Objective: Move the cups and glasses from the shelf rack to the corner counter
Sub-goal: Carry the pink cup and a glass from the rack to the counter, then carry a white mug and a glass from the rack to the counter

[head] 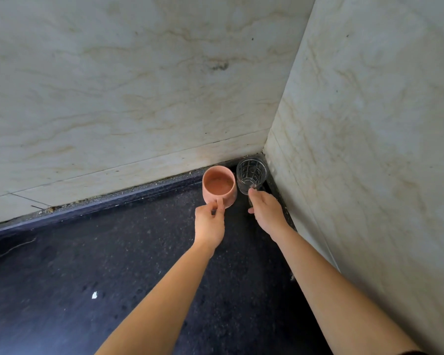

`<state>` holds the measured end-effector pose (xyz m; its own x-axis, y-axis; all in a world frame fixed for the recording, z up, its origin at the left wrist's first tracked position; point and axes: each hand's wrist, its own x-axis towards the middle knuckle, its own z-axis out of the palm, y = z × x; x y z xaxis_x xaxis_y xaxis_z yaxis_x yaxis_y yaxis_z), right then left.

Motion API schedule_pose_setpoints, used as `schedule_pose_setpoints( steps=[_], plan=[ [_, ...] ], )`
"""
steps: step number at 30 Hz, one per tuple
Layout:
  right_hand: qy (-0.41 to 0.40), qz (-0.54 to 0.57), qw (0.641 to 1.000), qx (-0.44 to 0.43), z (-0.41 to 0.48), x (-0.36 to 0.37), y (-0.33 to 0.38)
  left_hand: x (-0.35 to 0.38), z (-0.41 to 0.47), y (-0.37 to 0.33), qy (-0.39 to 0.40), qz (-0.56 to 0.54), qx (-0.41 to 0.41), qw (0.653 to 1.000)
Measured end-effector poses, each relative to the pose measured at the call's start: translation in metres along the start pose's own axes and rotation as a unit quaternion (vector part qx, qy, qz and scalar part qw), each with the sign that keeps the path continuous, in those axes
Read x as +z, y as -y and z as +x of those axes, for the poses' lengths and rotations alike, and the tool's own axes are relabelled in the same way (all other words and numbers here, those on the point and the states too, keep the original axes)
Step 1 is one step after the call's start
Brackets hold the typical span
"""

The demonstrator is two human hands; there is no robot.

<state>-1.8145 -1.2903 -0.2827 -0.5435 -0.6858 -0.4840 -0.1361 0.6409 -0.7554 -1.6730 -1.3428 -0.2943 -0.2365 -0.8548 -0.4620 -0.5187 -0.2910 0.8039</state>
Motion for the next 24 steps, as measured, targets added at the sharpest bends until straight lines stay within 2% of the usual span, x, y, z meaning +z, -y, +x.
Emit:
schedule_pose_setpoints(
  steps=[4, 6, 9, 14, 18, 22, 24],
  plan=[
    [-0.037, -0.066, 0.997, 0.005, -0.017, -0.016, 0.021, -0.032, -0.011, -0.019, -0.018, 0.143, 0.004, 0.990],
    [-0.072, -0.102, 0.992, -0.021, -0.032, -0.026, 0.040, -0.061, -0.024, -0.035, -0.047, 0.229, 0.057, 0.971],
    [-0.147, -0.186, 0.961, -0.141, -0.059, -0.040, 0.080, -0.113, -0.046, -0.063, -0.105, 0.333, 0.151, 0.925],
    [-0.192, -0.272, 0.879, -0.340, -0.106, -0.042, 0.165, -0.212, -0.109, -0.109, -0.220, 0.439, 0.218, 0.843],
    [-0.175, -0.265, 0.814, -0.485, -0.146, -0.005, 0.224, -0.293, -0.187, -0.117, -0.349, 0.446, 0.209, 0.797],
    [-0.099, -0.226, 0.764, -0.597, -0.202, 0.067, 0.258, -0.361, -0.287, -0.084, -0.474, 0.425, 0.151, 0.757],
    [-0.038, -0.216, 0.731, -0.646, -0.243, 0.111, 0.264, -0.383, -0.345, -0.053, -0.525, 0.411, 0.092, 0.740]
  ],
)
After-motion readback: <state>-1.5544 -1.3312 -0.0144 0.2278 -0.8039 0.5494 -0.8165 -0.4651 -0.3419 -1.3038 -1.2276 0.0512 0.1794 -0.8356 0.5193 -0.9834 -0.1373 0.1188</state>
